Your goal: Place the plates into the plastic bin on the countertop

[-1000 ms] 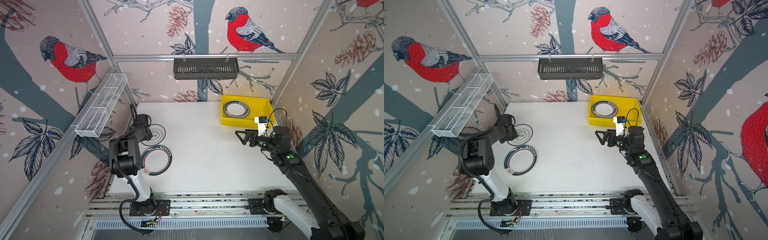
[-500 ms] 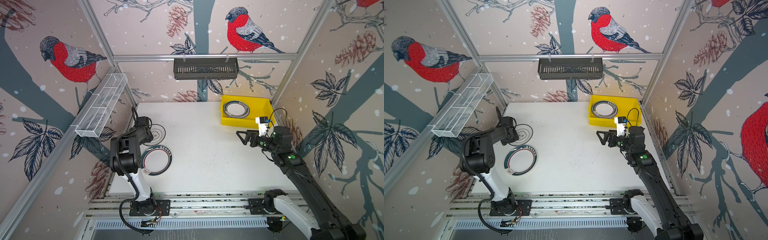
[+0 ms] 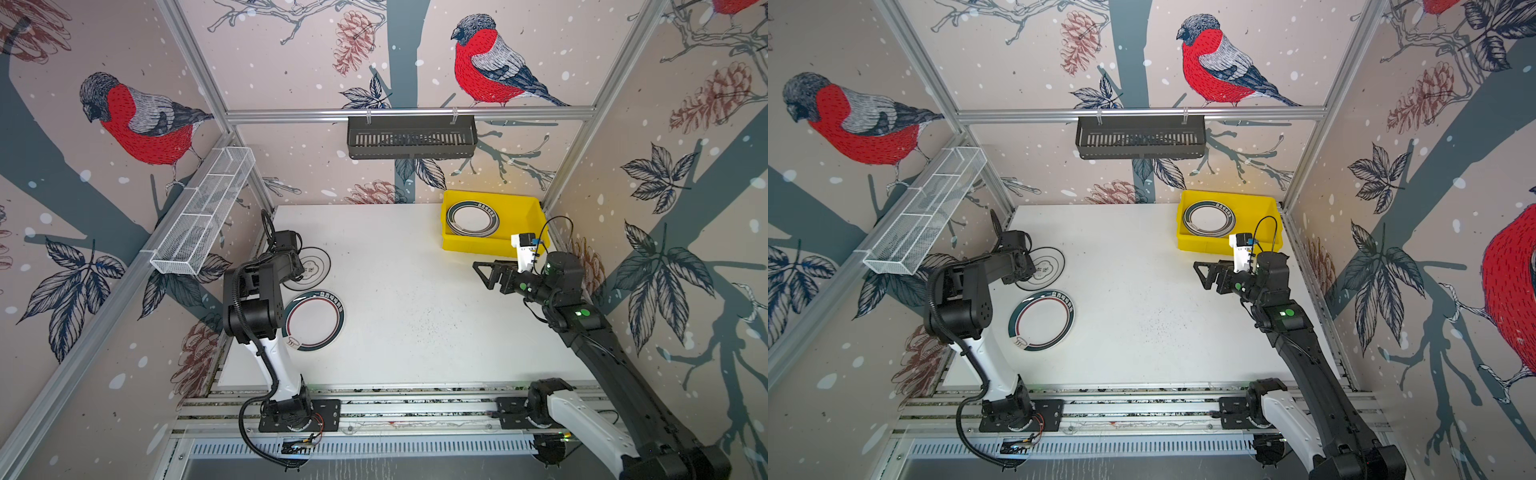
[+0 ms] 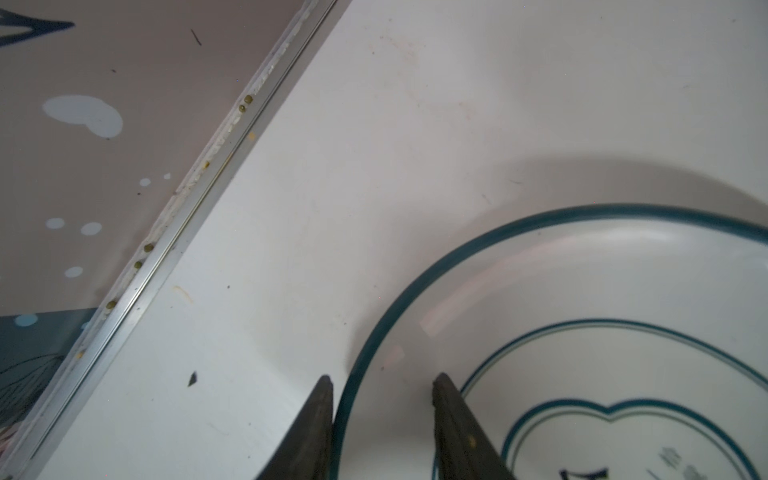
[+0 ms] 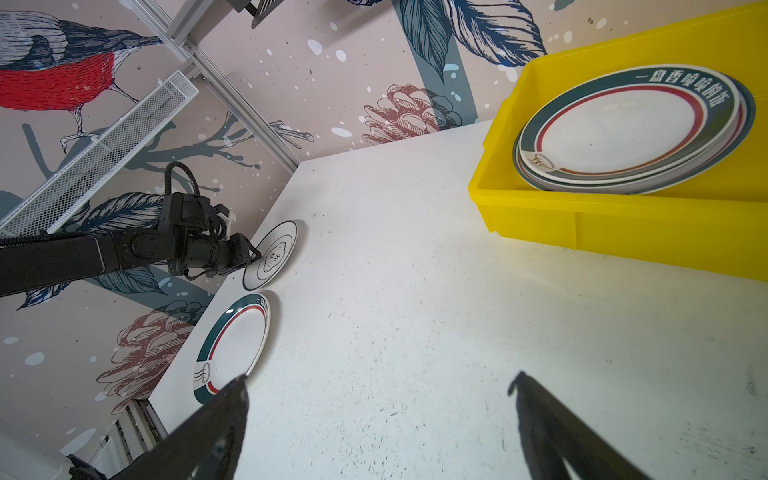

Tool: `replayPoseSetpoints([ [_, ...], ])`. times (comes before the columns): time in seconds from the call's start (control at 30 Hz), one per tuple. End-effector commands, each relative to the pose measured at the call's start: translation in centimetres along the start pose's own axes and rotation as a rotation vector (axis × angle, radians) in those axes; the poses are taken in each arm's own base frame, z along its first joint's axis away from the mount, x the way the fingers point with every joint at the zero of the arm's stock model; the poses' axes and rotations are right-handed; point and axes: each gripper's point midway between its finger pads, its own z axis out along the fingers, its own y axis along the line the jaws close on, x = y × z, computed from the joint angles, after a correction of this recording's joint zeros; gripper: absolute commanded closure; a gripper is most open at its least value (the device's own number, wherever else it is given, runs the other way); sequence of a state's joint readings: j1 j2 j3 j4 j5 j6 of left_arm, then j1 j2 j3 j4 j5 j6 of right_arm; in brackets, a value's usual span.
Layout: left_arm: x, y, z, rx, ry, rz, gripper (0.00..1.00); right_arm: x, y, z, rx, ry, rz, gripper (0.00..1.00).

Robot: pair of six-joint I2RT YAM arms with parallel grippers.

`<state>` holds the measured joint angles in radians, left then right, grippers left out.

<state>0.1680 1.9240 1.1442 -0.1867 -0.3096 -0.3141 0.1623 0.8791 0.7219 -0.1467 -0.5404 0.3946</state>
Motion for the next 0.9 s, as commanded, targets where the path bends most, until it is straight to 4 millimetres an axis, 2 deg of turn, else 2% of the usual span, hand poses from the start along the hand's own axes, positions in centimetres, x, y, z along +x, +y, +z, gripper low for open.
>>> replayPoseSetpoints([
  [0.0, 2.4, -1.1, 0.0, 0.073, 0.082, 0.051, 0.65, -0.4, -0.1, 0.2, -0.002, -0.019, 0.005, 0.01],
  [0.1, 2.4, -2.0, -0.2, 0.112, 0.073, 0.055, 0.68, -0.1, -0.2, 0.5, -0.011, -0.019, 0.014, 0.01],
  [0.23, 3.1, -4.3, -0.7, 0.166, 0.064, 0.106, 0.68, 0.5, -0.6, 0.8, -0.019, -0.019, 0.033, 0.01],
  [0.43, 4.5, -7.0, -0.9, 0.200, 0.071, 0.172, 0.68, 1.2, -0.1, 1.4, -0.068, 0.005, 0.046, 0.01],
  [0.6, 5.3, -7.8, -1.0, 0.217, 0.082, 0.198, 0.68, 1.8, -0.5, 2.0, -0.064, 0.029, 0.067, 0.01],
  [0.87, 4.4, -8.8, -1.3, 0.192, 0.068, 0.267, 0.68, 2.7, 0.0, 3.7, -0.096, 0.071, 0.076, 0.01],
])
